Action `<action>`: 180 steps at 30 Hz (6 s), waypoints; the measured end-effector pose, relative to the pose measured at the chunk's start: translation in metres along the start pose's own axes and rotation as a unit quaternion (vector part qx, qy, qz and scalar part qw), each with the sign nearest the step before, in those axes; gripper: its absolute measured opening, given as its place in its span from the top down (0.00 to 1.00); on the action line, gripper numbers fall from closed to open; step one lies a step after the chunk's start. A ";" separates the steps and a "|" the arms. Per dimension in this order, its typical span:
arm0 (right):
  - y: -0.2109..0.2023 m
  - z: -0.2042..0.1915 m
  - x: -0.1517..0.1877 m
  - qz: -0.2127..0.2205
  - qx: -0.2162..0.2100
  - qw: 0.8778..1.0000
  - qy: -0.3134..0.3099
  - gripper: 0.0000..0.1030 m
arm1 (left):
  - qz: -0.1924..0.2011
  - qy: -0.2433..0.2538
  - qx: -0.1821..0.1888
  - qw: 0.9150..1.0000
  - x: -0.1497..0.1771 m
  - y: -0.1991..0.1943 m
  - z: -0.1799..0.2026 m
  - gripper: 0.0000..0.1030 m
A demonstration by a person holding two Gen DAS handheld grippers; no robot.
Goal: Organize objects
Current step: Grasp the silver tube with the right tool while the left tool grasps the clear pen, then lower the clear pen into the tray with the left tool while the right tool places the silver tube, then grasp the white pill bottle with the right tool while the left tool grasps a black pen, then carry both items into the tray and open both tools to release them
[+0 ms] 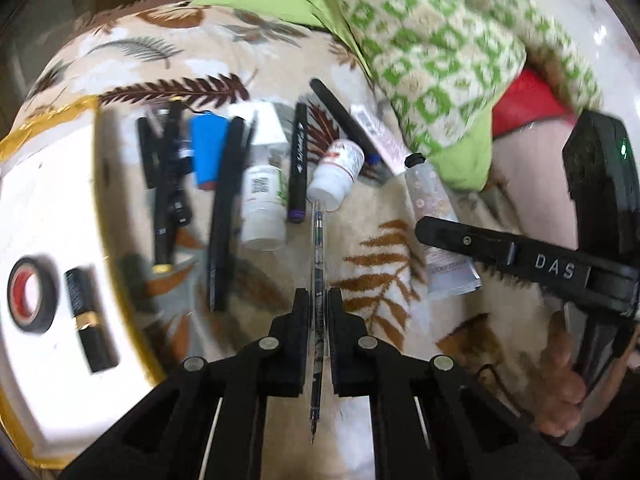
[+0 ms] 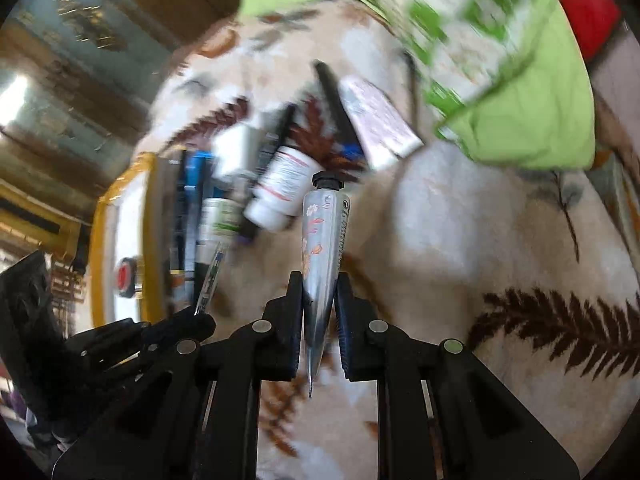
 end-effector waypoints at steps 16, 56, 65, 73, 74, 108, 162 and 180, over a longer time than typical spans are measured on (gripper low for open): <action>0.006 -0.156 0.026 -0.034 -0.116 0.987 -0.102 0.86 | 0.096 -0.126 -0.088 0.983 0.008 -0.133 -0.137 0.93; 0.135 -0.229 0.056 -0.167 -0.060 0.978 -0.109 0.85 | 0.051 -0.213 -0.122 0.968 0.019 -0.087 -0.243 0.93; 0.125 -0.226 0.058 -0.148 -0.051 0.979 -0.133 0.84 | 0.050 -0.224 -0.105 0.968 0.021 -0.089 -0.242 0.92; 0.055 -0.232 0.050 -0.016 -0.017 0.976 -0.216 0.48 | 0.069 -0.210 -0.107 0.969 0.022 -0.098 -0.226 0.91; 0.047 -0.234 0.050 -0.003 -0.016 0.974 -0.228 0.48 | 0.079 -0.204 -0.111 0.970 0.021 -0.102 -0.221 0.91; 0.036 -0.059 0.014 -0.047 0.037 0.996 -0.067 0.47 | 0.195 -0.114 -0.122 0.967 0.019 -0.099 -0.098 0.26; 0.076 -0.002 -0.031 -0.067 0.063 0.996 0.005 0.61 | -0.007 -0.089 0.034 0.995 -0.027 0.034 -0.074 0.86; 0.073 -0.011 -0.016 -0.080 0.063 0.995 -0.010 0.62 | -0.059 -0.055 0.001 0.997 0.023 0.044 -0.032 0.79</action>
Point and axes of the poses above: each gripper's, at about its wrist camera, not at the fingertips, and y roughly the way its jaws point, z to its right, x to its underside, the point moved 5 cm from there along y, roughly the way its jaws point, and after that the axes turned 6 degrees about x, right-handed, at the moved point
